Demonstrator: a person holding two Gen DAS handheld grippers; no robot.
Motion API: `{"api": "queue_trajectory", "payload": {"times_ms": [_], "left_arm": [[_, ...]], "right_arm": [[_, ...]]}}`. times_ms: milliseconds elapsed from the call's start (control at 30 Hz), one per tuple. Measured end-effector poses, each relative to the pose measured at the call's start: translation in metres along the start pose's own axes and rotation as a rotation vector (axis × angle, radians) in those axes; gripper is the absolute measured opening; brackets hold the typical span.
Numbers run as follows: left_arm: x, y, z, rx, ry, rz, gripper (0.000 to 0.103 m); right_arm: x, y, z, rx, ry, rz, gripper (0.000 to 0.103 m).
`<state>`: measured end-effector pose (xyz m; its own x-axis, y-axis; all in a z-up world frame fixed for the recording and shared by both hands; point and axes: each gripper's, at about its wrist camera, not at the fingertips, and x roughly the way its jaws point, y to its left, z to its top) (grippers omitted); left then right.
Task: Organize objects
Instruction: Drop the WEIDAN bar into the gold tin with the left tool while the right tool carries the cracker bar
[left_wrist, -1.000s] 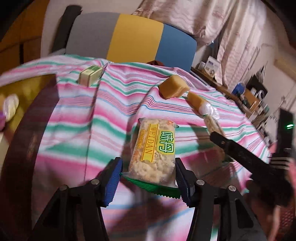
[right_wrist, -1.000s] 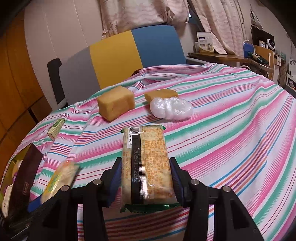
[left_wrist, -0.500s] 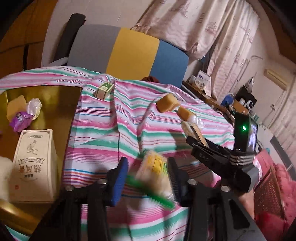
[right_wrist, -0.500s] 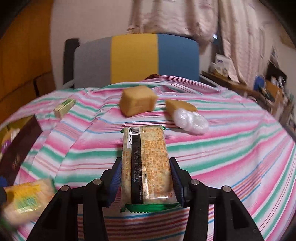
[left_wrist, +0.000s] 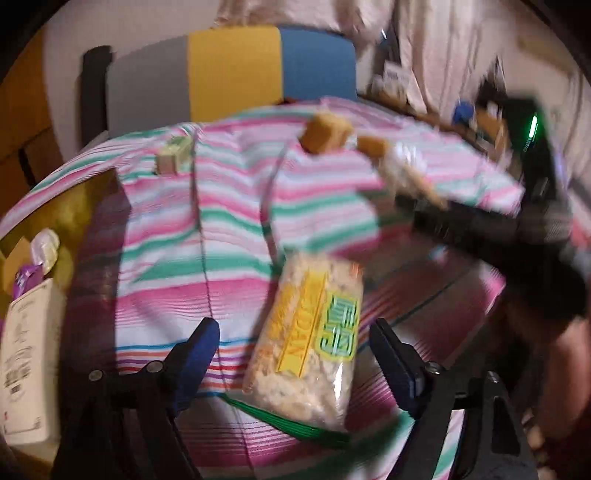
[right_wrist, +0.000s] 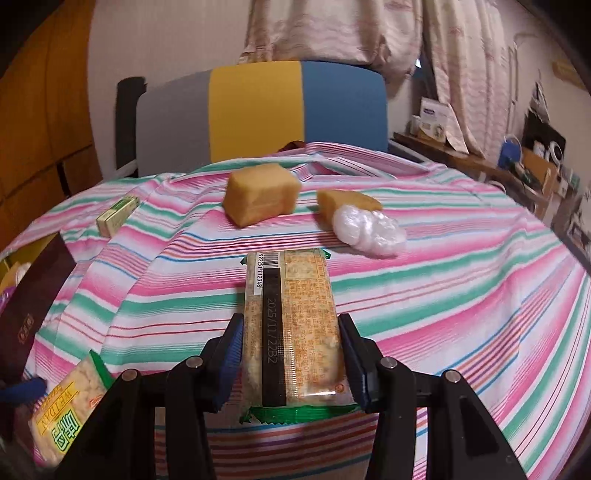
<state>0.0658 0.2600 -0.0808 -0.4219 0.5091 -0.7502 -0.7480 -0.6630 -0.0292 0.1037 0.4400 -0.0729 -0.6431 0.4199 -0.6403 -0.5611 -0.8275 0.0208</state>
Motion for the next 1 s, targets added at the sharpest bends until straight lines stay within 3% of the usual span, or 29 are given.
{"api": "queue_trajectory", "payload": {"times_ms": [67,133,400,533,767,1000], "left_arm": [[-0.003,-0.007,-0.004,0.063,-0.04,0.007,0.069],[-0.008,-0.011,-0.008,0.079,-0.055,-0.007,0.043],[-0.039,0.016,-0.008,-0.107,-0.112,-0.113,0.043],[-0.067,0.032,-0.006,-0.162,-0.169,-0.107,0.043],[-0.11,0.077,-0.014,-0.254,-0.245,-0.038,0.043],[-0.137,0.146,-0.039,-0.394,-0.256,0.095,0.043]], "right_arm": [[-0.001,-0.002,-0.001,0.014,-0.003,0.002,0.05],[-0.002,-0.003,-0.001,0.017,-0.007,0.006,0.05],[-0.003,0.005,-0.001,-0.02,-0.014,0.002,0.05],[-0.004,0.01,0.0,-0.048,-0.017,-0.006,0.05],[-0.009,0.035,-0.002,-0.168,-0.014,0.028,0.05],[-0.033,0.069,-0.004,-0.177,-0.017,0.163,0.05]]}}
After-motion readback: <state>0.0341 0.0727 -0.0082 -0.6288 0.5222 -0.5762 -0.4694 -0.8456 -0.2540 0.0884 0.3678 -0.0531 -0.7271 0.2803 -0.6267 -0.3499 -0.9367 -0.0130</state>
